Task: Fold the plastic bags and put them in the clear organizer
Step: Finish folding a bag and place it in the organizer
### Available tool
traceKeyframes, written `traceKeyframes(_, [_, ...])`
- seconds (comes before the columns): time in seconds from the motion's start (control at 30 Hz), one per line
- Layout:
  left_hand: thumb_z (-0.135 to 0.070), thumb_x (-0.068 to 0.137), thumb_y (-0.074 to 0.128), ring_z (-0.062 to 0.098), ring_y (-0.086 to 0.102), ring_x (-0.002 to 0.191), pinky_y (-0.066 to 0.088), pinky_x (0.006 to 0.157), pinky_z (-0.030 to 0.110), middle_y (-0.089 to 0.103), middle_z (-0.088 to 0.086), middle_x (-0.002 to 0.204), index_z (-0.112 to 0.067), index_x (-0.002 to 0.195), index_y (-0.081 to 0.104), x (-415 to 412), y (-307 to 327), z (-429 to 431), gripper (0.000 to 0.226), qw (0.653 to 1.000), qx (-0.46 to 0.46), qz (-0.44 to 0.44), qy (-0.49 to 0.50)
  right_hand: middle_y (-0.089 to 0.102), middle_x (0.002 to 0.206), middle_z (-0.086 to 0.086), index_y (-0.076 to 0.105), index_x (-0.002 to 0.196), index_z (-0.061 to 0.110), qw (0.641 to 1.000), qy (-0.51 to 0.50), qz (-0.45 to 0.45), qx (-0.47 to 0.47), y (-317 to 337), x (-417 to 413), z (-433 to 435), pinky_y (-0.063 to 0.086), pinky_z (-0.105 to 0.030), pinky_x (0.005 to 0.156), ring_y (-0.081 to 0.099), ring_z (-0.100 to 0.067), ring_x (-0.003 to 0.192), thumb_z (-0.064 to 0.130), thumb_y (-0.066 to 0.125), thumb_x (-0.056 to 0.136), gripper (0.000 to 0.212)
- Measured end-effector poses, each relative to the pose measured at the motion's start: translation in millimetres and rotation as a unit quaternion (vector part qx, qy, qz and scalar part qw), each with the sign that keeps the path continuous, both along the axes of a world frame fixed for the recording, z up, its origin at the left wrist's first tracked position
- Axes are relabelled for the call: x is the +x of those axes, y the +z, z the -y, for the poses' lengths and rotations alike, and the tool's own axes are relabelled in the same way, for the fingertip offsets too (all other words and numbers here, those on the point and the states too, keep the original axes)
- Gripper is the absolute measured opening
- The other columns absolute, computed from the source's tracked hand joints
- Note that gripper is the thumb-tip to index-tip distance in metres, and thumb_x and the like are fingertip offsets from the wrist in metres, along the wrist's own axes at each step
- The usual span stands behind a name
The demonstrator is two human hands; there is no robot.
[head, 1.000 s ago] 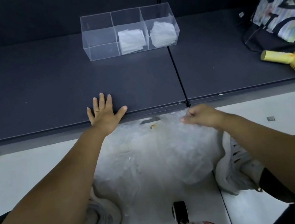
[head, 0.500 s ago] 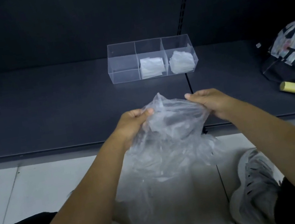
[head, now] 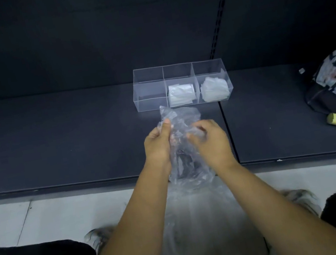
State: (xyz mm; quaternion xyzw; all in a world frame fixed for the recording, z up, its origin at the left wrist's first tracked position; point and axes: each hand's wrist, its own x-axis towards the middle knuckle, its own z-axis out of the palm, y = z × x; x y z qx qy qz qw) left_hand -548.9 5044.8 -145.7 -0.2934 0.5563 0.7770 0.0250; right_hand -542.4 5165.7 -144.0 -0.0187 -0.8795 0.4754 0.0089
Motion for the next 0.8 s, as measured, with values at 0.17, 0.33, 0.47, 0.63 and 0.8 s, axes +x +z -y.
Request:
traceKeyframes(0.17, [-0.031,0.087,0.069,0.021,0.064,0.086,0.052,0.094,0.038,0.07,0.007,0.087,-0.012,0.08,0.063,6.5,-5.6,8.4,0.022,0.998,-0.009,0.031,0.055,0.064,0.075,-0.002,0.068,0.083,0.003,0.952,-0.134,0.08,-0.265,0.9,-18.6,-26.9,0.05,-0.023,0.066,0.058,-0.014,0.071,0.012,0.068,0.086,0.009])
traceKeyframes(0.33, [-0.036,0.087,0.068,0.017,0.056,0.078,0.046,0.098,0.036,0.059,0.0,0.071,-0.018,0.058,0.043,19.9,-14.1,25.8,0.042,0.991,-0.045,0.056,0.114,0.072,0.081,0.001,0.07,0.093,0.013,0.962,-0.094,0.084,-0.241,3.6,-20.2,-45.3,0.054,-0.024,0.07,0.066,-0.01,0.074,0.015,0.06,0.093,0.011])
traceKeyframes(0.47, [-0.054,0.085,0.061,0.007,0.055,0.092,0.036,0.091,0.028,0.063,-0.011,0.098,-0.019,0.089,0.06,28.2,-15.5,37.7,0.035,0.992,-0.09,0.027,0.079,0.069,0.075,0.002,0.068,0.088,0.012,0.986,-0.042,0.026,-0.162,6.6,-17.6,-49.5,0.051,-0.018,0.065,0.061,-0.006,0.067,0.017,0.053,0.096,0.018])
traceKeyframes(0.63, [-0.053,0.07,0.069,-0.014,0.052,0.11,0.043,0.083,0.007,0.048,-0.029,0.13,-0.032,0.136,0.048,33.3,-10.0,43.2,0.073,0.975,-0.04,-0.077,-0.203,0.072,0.08,-0.002,0.072,0.085,0.021,0.972,0.063,0.093,-0.208,18.6,-14.4,-55.7,0.052,-0.026,0.068,0.066,-0.015,0.072,0.024,0.052,0.098,0.024])
traceKeyframes(0.8, [-0.025,0.086,0.068,0.015,0.066,0.104,0.044,0.099,0.032,0.073,-0.003,0.1,-0.012,0.078,0.068,28.5,-17.5,40.1,0.015,0.992,-0.064,-0.046,-0.102,0.074,0.092,-0.007,0.073,0.097,0.019,0.968,0.052,0.116,-0.216,21.8,-16.6,-72.3,0.056,-0.031,0.076,0.07,-0.021,0.083,0.02,0.05,0.098,0.023])
